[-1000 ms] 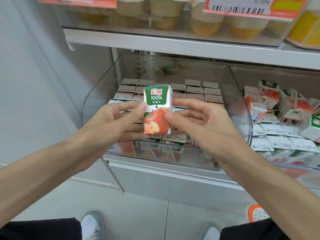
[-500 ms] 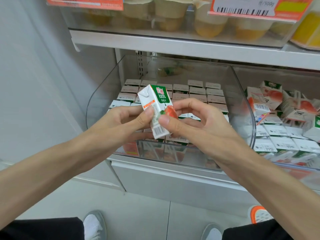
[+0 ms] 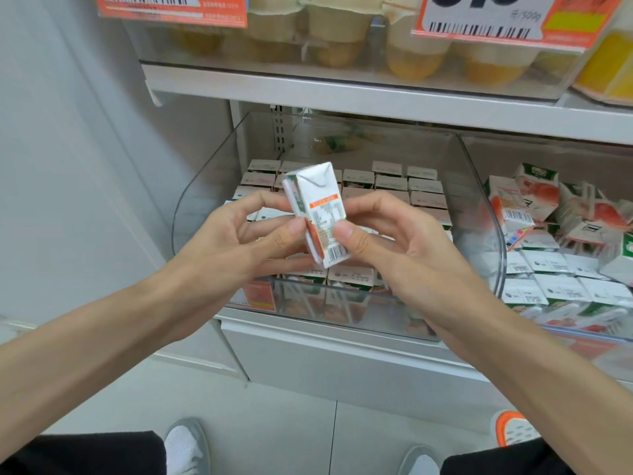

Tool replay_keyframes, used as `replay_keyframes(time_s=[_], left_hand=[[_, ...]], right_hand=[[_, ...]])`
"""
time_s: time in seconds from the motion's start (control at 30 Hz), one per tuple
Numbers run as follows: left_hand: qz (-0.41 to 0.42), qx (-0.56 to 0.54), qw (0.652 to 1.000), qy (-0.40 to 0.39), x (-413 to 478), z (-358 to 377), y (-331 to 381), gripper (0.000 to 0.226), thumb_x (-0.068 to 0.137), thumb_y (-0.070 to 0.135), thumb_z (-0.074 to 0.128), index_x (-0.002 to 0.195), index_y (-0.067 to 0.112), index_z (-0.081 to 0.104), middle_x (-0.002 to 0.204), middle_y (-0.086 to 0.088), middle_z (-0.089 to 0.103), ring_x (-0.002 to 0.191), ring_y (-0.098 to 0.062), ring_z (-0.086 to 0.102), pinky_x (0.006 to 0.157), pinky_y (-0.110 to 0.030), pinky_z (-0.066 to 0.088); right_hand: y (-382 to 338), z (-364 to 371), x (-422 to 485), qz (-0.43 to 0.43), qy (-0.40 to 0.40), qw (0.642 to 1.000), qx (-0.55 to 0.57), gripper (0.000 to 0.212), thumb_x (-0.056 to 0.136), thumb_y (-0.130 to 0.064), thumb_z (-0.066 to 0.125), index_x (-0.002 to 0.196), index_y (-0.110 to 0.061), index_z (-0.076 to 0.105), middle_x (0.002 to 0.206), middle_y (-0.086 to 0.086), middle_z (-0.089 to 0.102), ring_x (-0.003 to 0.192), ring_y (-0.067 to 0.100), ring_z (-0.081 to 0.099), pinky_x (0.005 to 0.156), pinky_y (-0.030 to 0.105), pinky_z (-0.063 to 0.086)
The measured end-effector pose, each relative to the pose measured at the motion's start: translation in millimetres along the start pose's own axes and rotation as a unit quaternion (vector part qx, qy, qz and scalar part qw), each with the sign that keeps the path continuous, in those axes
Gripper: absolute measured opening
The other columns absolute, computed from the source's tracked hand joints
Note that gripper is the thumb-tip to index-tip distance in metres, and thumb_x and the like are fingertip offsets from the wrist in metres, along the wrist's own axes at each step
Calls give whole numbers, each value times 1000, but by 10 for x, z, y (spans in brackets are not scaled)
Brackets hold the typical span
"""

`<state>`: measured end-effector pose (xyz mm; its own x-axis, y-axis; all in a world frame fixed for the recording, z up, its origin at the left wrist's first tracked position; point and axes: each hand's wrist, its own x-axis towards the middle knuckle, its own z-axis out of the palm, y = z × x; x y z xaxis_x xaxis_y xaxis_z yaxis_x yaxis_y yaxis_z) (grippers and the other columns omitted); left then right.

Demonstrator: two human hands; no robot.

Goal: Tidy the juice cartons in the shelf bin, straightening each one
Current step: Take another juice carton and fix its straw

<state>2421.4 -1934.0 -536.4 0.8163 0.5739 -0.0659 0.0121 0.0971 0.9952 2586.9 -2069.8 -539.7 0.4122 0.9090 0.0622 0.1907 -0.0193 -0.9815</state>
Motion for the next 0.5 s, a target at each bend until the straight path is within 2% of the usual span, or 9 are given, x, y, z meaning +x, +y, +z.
replay_keyframes(time_s=[0.07, 0.17, 0.27, 0.33, 0.4, 0.5], left_hand=[[1, 3, 1000, 17, 7, -12, -9, 28, 94, 15, 66, 120, 6, 57, 117, -13, 80, 104, -34, 79, 89, -33, 63], [2, 19, 999, 50, 14, -16, -24, 29, 89, 21, 71, 112, 8, 59, 111, -13, 81, 99, -34, 79, 80, -33, 65], [5, 27, 998, 59, 26, -22, -44, 43, 86, 27, 74, 124, 10, 64, 113, -13, 80, 101, -34, 79, 84, -37, 65], [8, 33, 998, 59, 37, -20, -48, 48, 85, 30, 74, 131, 15, 68, 116, -12, 79, 105, -32, 78, 86, -36, 65], [14, 39, 998, 54, 41, -25, -40, 45, 88, 32, 71, 131, 17, 70, 117, -9, 80, 105, -28, 78, 86, -31, 64], [21, 56, 997, 49, 46, -31, -32, 40, 95, 30, 66, 134, 19, 69, 119, -5, 80, 104, -22, 78, 85, -29, 63]], right_hand=[[10, 18, 3, -36, 8, 998, -54, 11, 102, -21, 68, 111, -23, 74, 118, -10, 76, 110, 6, 71, 92, 31, 61], [-16, 40, -3, -51, 20, 995, -84, 15, 98, -36, 70, 110, -35, 78, 118, -4, 72, 102, 12, 68, 92, 41, 60], [-65, 47, -16, -43, 8, 998, -55, 23, 88, -43, 74, 109, -36, 79, 107, 2, 78, 100, 28, 68, 93, 46, 57], [-67, 17, -8, -25, 19, 999, -28, 22, 88, -35, 77, 111, -35, 77, 102, 1, 81, 100, 23, 74, 94, 36, 59], [-60, -22, 6, 0, 32, 999, 0, 29, 90, -34, 78, 118, -34, 73, 97, -2, 82, 94, 15, 77, 85, 26, 61], [-66, -57, 1, 16, 36, 999, 11, 34, 93, -35, 75, 126, -32, 67, 95, -5, 82, 89, 8, 77, 77, 20, 59]])
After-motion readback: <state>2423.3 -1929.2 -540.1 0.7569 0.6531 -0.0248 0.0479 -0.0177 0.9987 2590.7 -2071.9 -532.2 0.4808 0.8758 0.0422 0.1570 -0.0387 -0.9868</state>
